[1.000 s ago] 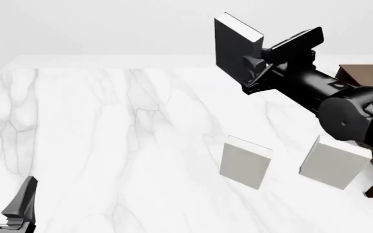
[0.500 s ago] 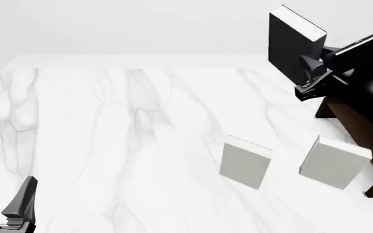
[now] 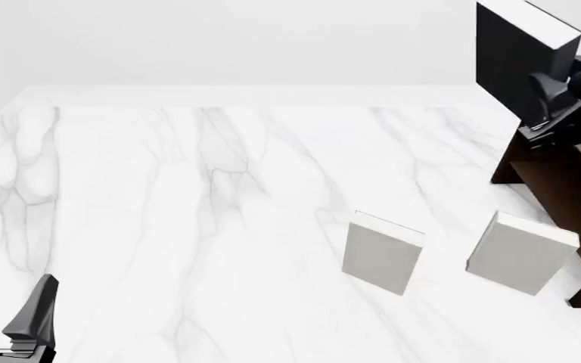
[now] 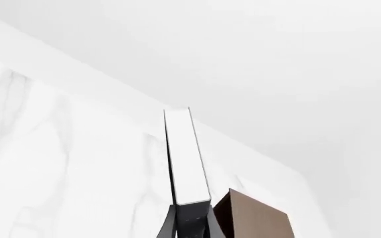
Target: Pick up the book on the left and place it on top of the shelf.
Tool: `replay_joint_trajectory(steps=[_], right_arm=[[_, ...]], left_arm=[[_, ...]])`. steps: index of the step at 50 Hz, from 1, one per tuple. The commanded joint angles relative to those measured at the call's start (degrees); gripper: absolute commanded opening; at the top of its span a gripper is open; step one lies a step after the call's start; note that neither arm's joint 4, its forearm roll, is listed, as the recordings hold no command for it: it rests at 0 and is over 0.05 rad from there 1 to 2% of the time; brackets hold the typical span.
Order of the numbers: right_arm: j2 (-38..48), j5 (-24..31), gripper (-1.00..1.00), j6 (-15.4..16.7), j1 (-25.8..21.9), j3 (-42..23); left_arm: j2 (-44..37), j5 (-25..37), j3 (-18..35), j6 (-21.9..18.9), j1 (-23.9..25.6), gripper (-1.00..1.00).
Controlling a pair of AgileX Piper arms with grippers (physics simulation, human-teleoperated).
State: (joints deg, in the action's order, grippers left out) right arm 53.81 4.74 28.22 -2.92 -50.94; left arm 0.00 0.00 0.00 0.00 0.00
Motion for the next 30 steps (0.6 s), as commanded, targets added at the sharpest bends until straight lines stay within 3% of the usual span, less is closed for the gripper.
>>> replay_joint_trajectory(steps=[1,30], right_arm=[[-2.8,3.5,-1.0,0.7,4.0,-2.3],[-6.1,6.6,-1.0,2.2,10.7,-1.6]], left_arm=[[0.0,0.0,0.0,0.0,0.0,1.0],[0.0,0.0,0.0,0.0,0.0,1.0]])
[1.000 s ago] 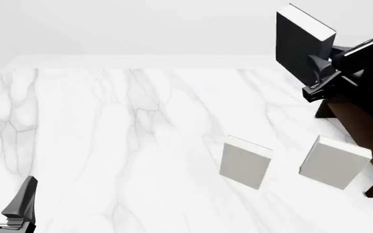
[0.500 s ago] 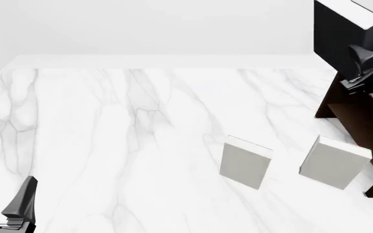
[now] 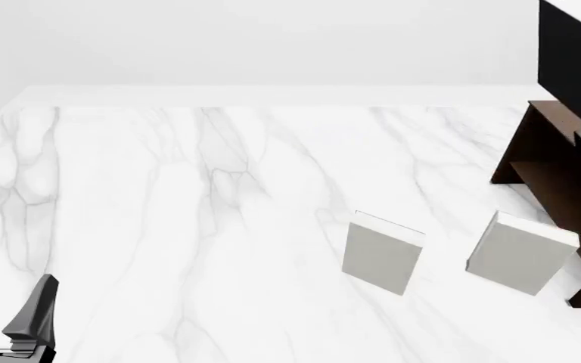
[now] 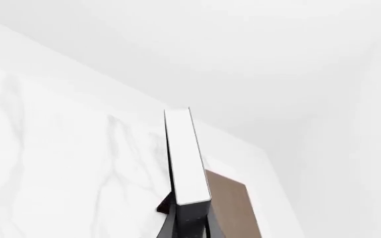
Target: Pick up the book on the left and place it on top of the shelf.
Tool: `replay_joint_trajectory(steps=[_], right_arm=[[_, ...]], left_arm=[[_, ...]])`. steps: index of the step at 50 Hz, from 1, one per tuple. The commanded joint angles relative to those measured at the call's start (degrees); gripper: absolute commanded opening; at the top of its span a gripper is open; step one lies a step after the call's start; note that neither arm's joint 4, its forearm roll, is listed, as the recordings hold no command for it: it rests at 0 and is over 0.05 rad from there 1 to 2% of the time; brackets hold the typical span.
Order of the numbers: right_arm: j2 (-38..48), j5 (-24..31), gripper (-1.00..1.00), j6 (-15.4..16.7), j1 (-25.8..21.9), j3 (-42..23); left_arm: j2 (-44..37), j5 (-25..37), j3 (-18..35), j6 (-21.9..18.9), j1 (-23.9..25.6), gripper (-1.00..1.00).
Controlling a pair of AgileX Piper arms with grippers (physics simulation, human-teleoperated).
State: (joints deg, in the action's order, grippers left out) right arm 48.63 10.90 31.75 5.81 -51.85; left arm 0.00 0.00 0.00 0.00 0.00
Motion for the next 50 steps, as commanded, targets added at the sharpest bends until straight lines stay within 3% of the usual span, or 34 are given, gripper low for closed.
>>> replay_joint_trajectory(steps=[1,50], right_arm=[[-0.9,0.5,-1.0,-1.2,2.2,-0.7],[-2.5,0.5,-1.0,3.8,9.7,0.6]], left_arm=[[0.0,0.0,0.0,0.0,0.0,1.0],[0.0,0.0,0.0,0.0,0.0,1.0]])
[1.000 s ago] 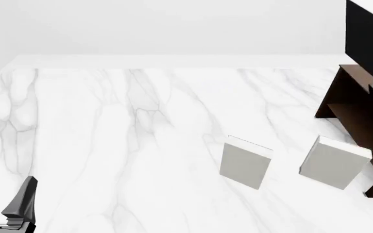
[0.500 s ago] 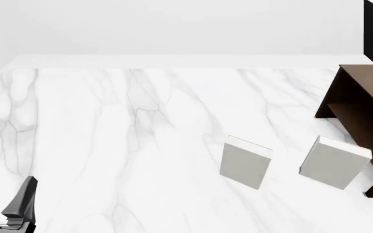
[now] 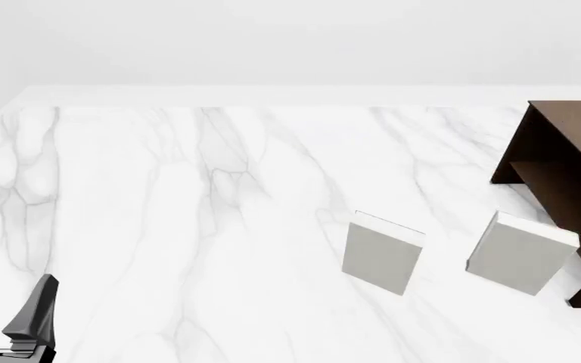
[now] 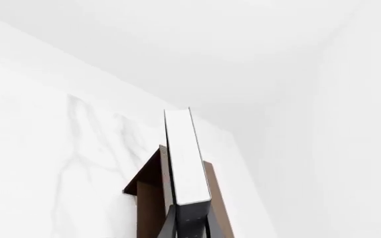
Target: Pick up the book on the left and place it on top of the shelf.
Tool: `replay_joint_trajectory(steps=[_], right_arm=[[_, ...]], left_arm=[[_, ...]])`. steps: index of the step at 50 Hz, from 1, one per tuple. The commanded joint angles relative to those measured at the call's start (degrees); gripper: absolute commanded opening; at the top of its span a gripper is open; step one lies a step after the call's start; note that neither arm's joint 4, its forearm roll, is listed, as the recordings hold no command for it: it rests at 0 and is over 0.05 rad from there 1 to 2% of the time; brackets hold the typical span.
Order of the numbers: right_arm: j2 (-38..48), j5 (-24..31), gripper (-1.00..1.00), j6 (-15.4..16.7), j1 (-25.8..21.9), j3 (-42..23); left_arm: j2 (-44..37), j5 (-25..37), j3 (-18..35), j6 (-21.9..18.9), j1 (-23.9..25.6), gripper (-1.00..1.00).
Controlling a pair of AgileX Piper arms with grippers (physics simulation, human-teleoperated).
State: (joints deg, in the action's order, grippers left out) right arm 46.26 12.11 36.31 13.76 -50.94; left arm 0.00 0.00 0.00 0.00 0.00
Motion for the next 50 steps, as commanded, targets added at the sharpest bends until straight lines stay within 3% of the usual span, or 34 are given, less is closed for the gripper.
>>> replay_joint_trajectory(steps=[1,22,50], right_arm=[[0.2,-0.9,-1.0,-0.7,2.0,-0.2],[1.2,-3.0,-1.0,2.2,5.5,0.5],[7.5,-10.8,-1.0,4.9,9.8,2.3]], left_arm=[[0.0,0.0,0.0,0.0,0.0,1.0],[0.0,0.0,0.0,0.0,0.0,1.0],[0.0,0.0,0.0,0.0,0.0,1.0]])
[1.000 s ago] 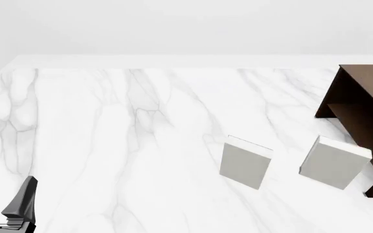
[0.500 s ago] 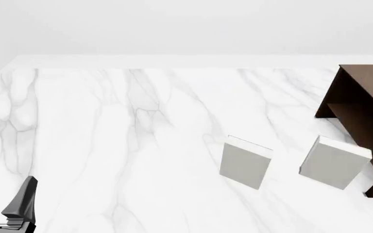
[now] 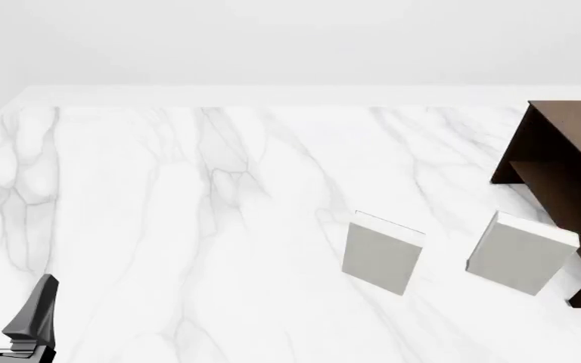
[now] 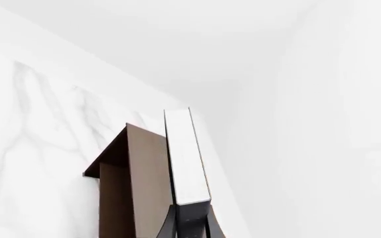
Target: Pick up the book on the left and place it on top of the shelf.
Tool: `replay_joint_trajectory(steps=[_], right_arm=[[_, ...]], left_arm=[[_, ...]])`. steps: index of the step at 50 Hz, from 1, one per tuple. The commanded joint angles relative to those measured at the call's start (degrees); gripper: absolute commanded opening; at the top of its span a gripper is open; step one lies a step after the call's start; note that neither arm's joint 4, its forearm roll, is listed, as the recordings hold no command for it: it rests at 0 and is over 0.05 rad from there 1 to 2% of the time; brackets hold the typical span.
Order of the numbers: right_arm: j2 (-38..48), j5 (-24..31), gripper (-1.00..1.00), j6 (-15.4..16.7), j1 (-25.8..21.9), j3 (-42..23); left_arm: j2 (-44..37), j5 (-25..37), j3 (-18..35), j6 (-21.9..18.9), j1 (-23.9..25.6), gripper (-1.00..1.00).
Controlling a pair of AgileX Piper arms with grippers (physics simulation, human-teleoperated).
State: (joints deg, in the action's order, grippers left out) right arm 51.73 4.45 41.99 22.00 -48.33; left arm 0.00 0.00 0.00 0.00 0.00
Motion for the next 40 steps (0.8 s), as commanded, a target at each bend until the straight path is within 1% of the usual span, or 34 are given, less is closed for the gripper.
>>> replay_joint_trajectory(steps=[1,21,24,40], right_arm=[[2.2,-3.2,-1.0,-0.8,1.7,-0.3],[4.1,-5.6,-1.0,-0.8,5.0,1.4],[4.5,-6.1,-1.0,-0.7,4.8,1.9],[7.1,-6.8,-1.0,0.7,6.9,0.1]], left_arm=[[0.0,0.0,0.0,0.0,0.0,1.0],[0.0,0.0,0.0,0.0,0.0,1.0],[0.0,0.0,0.0,0.0,0.0,1.0],[0.0,0.0,0.0,0.0,0.0,1.0]])
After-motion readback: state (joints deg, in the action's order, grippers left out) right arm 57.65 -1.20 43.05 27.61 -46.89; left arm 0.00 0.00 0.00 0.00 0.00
